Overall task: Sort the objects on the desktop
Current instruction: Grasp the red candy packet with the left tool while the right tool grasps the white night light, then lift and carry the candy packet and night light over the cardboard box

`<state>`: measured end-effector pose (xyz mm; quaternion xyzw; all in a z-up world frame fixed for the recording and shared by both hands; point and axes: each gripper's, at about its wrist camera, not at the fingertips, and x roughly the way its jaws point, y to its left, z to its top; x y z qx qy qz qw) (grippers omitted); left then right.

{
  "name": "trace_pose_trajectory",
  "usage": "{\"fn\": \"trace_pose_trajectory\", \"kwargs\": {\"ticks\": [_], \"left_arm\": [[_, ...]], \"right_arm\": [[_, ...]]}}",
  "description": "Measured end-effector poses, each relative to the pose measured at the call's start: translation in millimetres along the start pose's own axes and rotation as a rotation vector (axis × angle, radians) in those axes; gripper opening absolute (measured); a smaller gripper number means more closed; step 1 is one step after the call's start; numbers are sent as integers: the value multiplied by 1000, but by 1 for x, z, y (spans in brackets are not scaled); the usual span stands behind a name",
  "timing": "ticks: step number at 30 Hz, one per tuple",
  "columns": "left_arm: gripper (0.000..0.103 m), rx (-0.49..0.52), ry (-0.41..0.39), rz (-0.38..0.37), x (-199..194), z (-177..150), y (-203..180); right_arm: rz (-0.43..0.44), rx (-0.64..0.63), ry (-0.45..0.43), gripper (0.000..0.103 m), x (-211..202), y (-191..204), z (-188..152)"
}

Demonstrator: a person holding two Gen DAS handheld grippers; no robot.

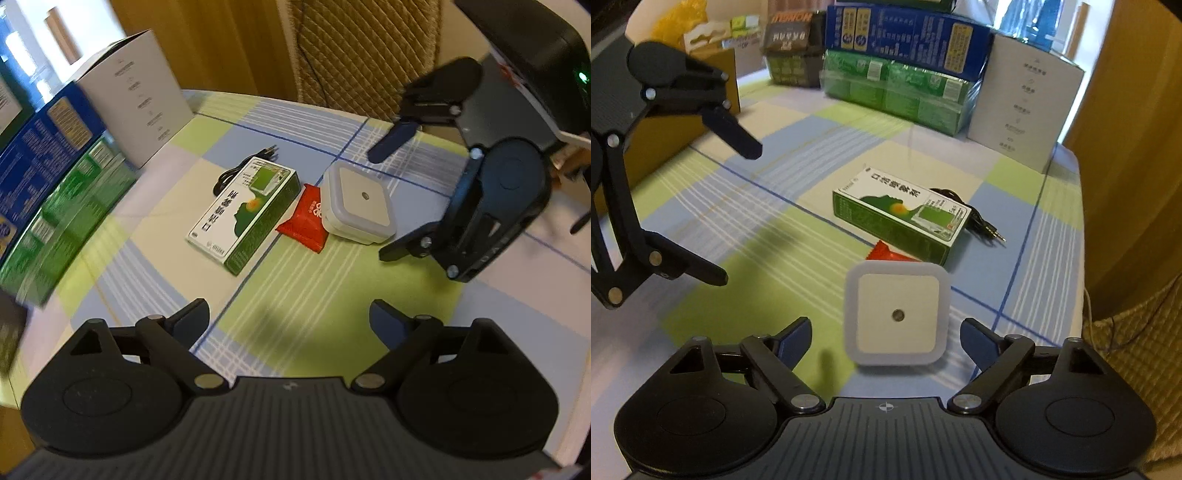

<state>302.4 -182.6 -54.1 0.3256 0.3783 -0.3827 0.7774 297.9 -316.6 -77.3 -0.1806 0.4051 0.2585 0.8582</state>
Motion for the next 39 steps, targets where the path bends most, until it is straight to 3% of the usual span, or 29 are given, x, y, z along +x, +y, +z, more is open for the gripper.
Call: {"fn": "trace_pose_trajectory", "kwargs": {"ticks": [4,5,6,10,16,20,28,30,32,39], "left_arm": [[88,45,-8,-19,13,7,-1],[82,57,-8,-20,16,8,-2],[79,75,-9,-27,20,10,-3],[73,124,-25,-50,36,18,-5],[56,149,-55,-122,64,36,-9],[55,162,-58,-136,79,47,-13],[54,112,-71,-139,100,61,-9],[44,68,-58,-159,103,64,-4],[27,30,-35,-151,103,66,-1],[24,-73,48,-117,71,32,-12]], "right_arm": [[23,-15,23,81,14,-6,4],[29,-16,32,67,17,-8,4],[30,-11,42,63,19,-10,4],[4,8,46,62,13,-18,1],[-34,30,74,62,0,-38,-11],[-50,60,77,62,-8,-47,-15],[-51,83,78,62,-16,-46,-22],[-52,92,79,62,-17,-45,-23],[-50,110,79,62,-19,-45,-22],[-35,192,106,62,-31,-29,-21]]}}
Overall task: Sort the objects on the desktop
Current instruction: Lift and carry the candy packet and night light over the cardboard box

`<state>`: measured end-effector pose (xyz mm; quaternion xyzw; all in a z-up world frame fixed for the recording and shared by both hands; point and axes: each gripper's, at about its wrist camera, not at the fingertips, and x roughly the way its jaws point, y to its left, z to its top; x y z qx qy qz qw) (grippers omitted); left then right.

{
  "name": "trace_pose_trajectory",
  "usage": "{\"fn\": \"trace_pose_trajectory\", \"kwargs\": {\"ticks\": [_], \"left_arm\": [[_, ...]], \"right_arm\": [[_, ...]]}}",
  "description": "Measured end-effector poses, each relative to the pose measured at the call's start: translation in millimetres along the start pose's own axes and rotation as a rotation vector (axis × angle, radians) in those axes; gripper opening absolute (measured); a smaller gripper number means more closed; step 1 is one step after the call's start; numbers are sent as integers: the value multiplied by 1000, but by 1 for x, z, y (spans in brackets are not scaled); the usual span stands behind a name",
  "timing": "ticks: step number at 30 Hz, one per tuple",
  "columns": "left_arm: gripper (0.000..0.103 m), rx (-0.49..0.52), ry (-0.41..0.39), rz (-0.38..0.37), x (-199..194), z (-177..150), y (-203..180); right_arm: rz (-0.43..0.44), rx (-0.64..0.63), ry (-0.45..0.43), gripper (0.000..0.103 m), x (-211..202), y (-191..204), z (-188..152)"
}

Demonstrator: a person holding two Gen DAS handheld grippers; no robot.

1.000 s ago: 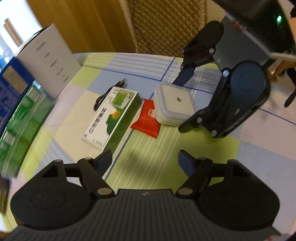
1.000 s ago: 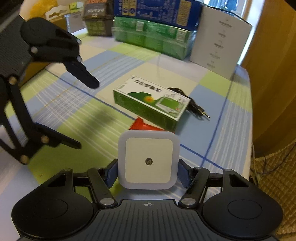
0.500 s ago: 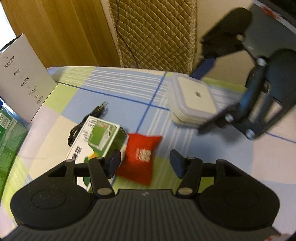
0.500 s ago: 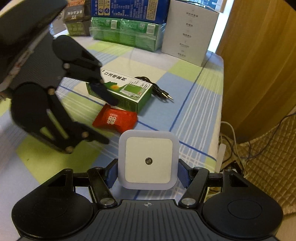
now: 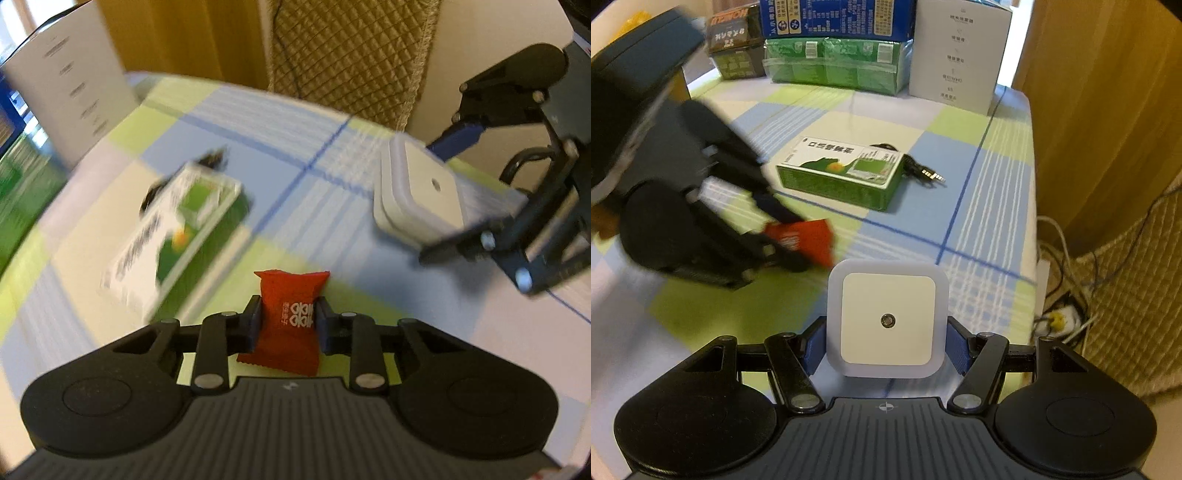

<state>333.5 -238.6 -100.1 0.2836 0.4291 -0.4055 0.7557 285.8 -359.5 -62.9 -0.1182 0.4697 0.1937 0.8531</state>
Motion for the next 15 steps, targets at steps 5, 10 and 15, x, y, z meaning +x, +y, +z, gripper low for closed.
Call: {"fn": "trace_pose_trajectory", "kwargs": {"ticks": [5,10,15], "left_arm": [[24,-169,26,20,-40,-57,-18],[24,-298,44,55,-77,-110,-39],[24,-401,38,111,-112,-141,-54]], "right_arm": [[22,64,31,62,-13,26,-3],[53,113,49,62,-24,60,-9],[87,167,47,62,-40,92,-18]]}}
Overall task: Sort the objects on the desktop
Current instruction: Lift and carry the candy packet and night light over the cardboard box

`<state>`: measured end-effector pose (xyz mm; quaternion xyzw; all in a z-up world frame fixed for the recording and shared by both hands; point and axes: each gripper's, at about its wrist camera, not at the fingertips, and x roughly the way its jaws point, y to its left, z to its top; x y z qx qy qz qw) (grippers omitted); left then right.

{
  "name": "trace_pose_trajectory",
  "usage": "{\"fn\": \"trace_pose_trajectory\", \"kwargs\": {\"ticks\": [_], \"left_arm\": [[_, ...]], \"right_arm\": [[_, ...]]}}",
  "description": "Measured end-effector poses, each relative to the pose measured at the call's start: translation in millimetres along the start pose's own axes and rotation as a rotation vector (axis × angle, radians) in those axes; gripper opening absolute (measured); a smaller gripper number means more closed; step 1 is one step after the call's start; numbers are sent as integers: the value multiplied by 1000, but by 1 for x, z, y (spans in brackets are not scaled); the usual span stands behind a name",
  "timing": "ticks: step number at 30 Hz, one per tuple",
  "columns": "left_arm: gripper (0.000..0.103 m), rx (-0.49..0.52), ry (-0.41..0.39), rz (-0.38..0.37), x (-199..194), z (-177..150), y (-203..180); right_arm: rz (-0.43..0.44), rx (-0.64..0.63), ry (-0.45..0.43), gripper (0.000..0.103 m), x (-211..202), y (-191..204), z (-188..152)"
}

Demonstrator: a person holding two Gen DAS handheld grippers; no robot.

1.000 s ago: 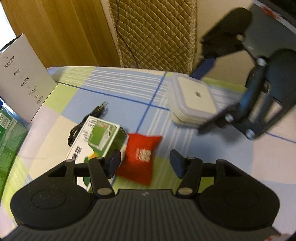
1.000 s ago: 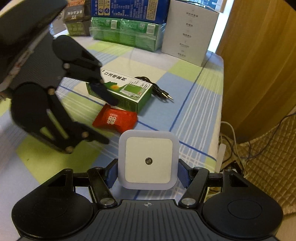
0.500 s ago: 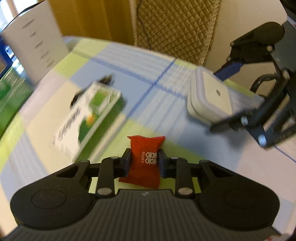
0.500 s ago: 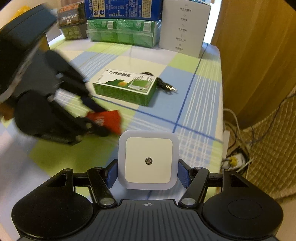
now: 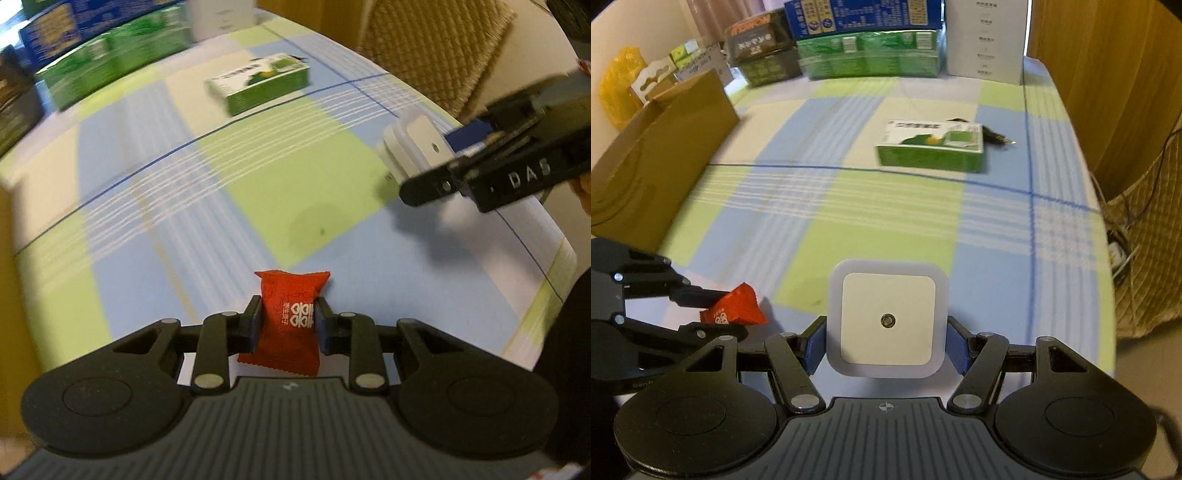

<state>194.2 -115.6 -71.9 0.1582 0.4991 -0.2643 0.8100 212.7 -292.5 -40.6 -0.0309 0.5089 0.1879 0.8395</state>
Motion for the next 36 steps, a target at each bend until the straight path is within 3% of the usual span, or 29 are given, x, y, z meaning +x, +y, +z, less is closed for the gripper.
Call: {"fn": "trace_pose_trajectory", "kwargs": {"ticks": [7,16,36], "left_arm": [[24,-119,-59,24,-50,-36,-2],[24,-200,-101,33,-97,-83,-6],[24,-289,-157,117,-154,-130,3]], "right_arm": [[-15,37,-10,62,-24,39,-31],[-71,17,-44,62,-58,81,-67],[-61,-99,-105,62,-87,138,-78]]}}
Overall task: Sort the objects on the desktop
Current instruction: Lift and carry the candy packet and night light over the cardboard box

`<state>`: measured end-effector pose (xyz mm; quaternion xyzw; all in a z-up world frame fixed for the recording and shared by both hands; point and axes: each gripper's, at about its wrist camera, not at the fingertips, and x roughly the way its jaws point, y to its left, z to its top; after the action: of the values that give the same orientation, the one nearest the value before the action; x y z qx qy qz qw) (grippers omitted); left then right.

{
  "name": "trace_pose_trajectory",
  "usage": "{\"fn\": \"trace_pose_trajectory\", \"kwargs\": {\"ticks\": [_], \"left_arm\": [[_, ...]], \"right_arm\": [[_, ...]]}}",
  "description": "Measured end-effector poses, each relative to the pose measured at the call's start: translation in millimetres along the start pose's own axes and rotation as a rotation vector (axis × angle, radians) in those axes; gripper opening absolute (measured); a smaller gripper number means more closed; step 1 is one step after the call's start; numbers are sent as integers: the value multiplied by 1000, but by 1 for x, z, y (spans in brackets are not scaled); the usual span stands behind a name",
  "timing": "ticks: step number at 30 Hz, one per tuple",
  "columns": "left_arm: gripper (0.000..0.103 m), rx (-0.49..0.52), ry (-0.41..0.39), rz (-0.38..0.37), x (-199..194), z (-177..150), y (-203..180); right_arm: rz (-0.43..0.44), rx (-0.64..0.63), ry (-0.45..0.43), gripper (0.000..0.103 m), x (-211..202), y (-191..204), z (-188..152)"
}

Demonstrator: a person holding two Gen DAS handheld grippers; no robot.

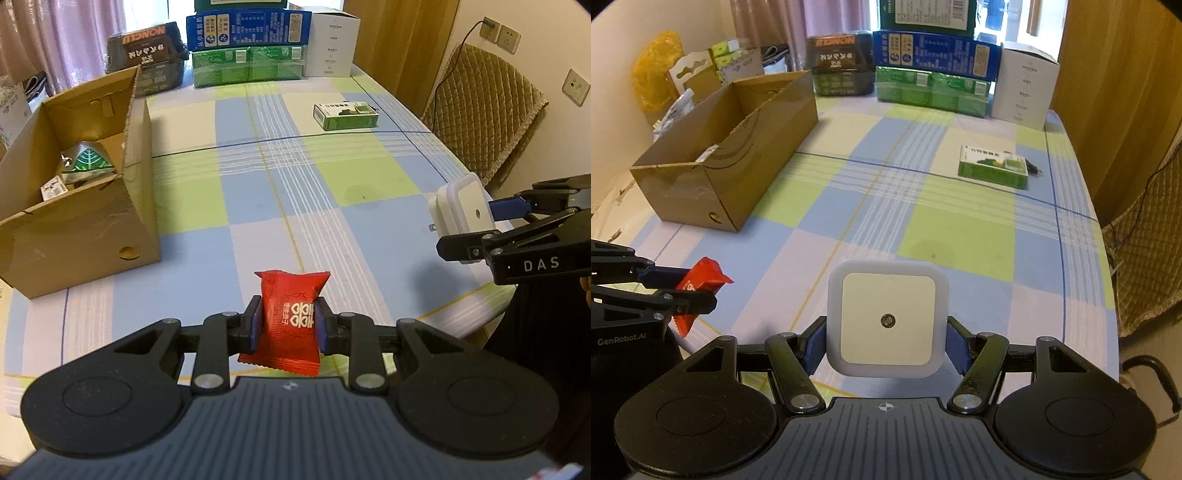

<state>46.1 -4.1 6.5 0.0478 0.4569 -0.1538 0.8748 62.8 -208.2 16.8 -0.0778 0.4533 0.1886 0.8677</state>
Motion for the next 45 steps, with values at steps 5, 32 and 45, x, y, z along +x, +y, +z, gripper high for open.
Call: {"fn": "trace_pose_trajectory", "kwargs": {"ticks": [5,32,45], "left_arm": [[24,-12,-11,10,-7,0,5],[24,-52,-71,77,-39,9,46],[24,-102,-87,125,-56,4,82]], "right_arm": [[7,-13,-3,62,-2,6,3],[70,-87,-38,62,4,49,44],[110,-137,-59,62,15,88,67]]}}
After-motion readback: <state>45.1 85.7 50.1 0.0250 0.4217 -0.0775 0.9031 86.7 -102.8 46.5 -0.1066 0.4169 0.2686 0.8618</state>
